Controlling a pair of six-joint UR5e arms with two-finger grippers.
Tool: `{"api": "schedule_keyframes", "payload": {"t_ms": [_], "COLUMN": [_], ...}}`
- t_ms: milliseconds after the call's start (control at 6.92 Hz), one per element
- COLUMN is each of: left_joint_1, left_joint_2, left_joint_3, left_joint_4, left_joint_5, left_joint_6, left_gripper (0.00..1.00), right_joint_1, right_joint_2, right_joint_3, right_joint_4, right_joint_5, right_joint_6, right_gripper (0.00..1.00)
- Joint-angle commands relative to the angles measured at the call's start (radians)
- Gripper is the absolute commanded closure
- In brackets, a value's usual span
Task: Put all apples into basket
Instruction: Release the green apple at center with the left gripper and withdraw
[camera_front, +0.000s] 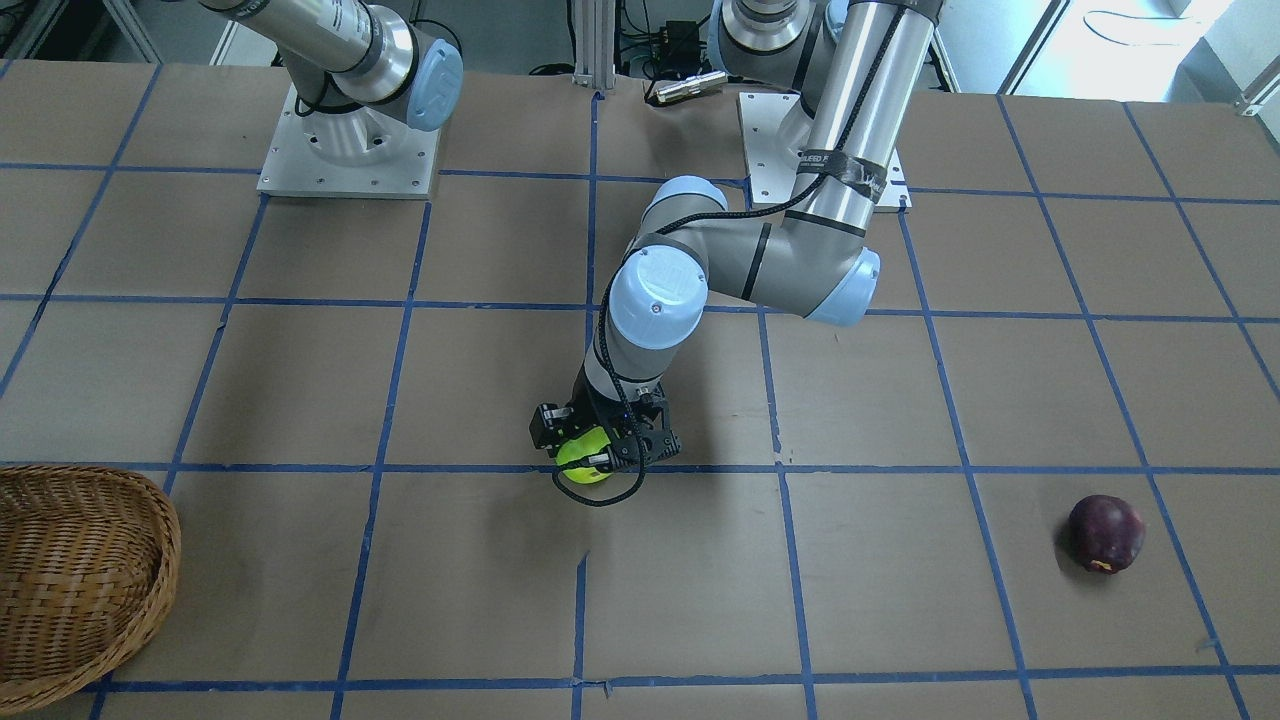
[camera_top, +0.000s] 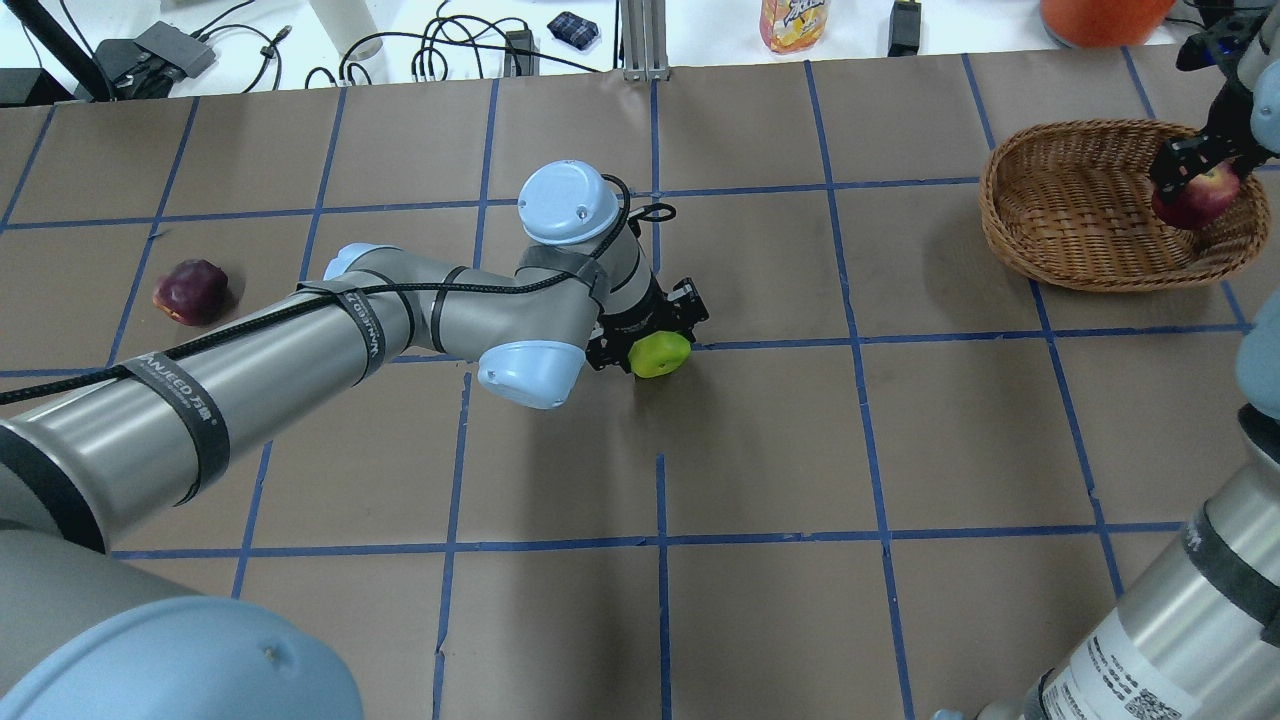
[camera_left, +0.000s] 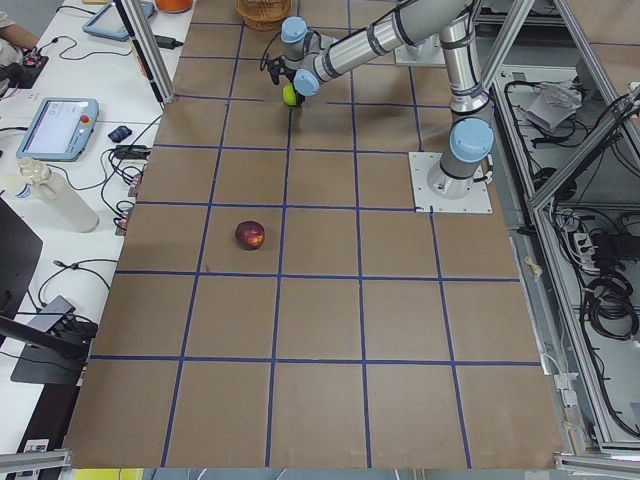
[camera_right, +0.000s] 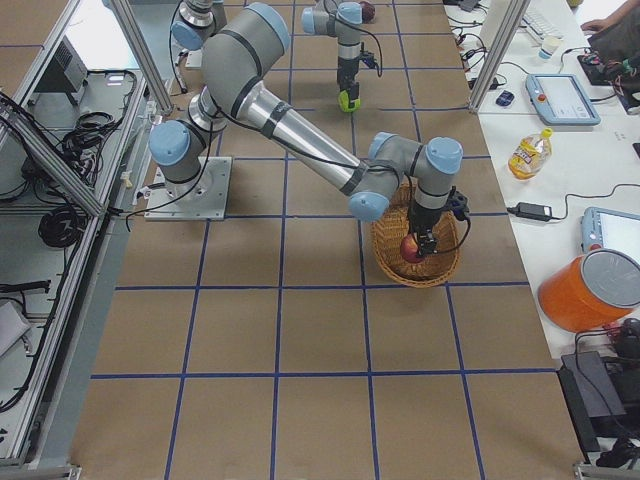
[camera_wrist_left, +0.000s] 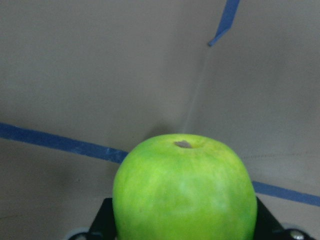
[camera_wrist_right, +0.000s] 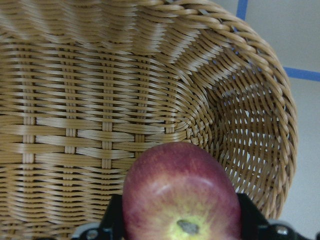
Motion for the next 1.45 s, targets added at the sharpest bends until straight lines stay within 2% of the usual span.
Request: {"api": "schedule_keyframes", "payload": {"t_ms": [0,145,434,578,723,867,1012,1156,1301], "left_joint_1": [0.058,0.097,0.228,0.32,0.417,0.539,0.65,0.733,0.779], "left_joint_2": [0.03,0.07,0.13,0.154,0.176,0.19,0.193,0.169,0.13], "left_joint_3": [0.021,0.061,0.19,0.222,0.212,0.21,0.209,0.213,0.23], "left_joint_4": [-0.021,-0.103,-0.377,-0.49,-0.539,-0.588,-0.618,-0.603,-0.542], "left_joint_5": [-0.039,-0.074,-0.1,-0.097,-0.07,-0.062,-0.059,-0.003,0.116], "left_joint_6": [-0.005,-0.002,0.141,0.361,0.567,0.754,0.926,1.08,1.241], "left_gripper": [0.0,0.0,0.0,0.0,0.0,0.0,0.0,0.0,0.0], "right_joint_1": [-0.006,-0.006,0.003,0.02,0.08,0.161,0.259,0.357,0.47], "right_joint_2": [0.036,0.031,-0.007,-0.071,-0.131,-0.177,-0.205,-0.223,-0.227], "right_joint_3": [-0.001,-0.007,-0.009,-0.007,-0.006,-0.006,-0.004,0.0,0.001], "right_joint_4": [-0.045,-0.03,0.015,0.118,0.232,0.335,0.398,0.429,0.428], "right_joint_5": [-0.001,-0.001,0.012,0.016,0.074,0.091,0.134,0.197,0.225], "right_joint_6": [-0.001,0.003,0.009,0.025,0.133,0.32,0.464,0.593,0.69], "right_gripper": [0.54,0.01,0.0,0.0,0.0,0.0,0.0,0.0,0.0]}}
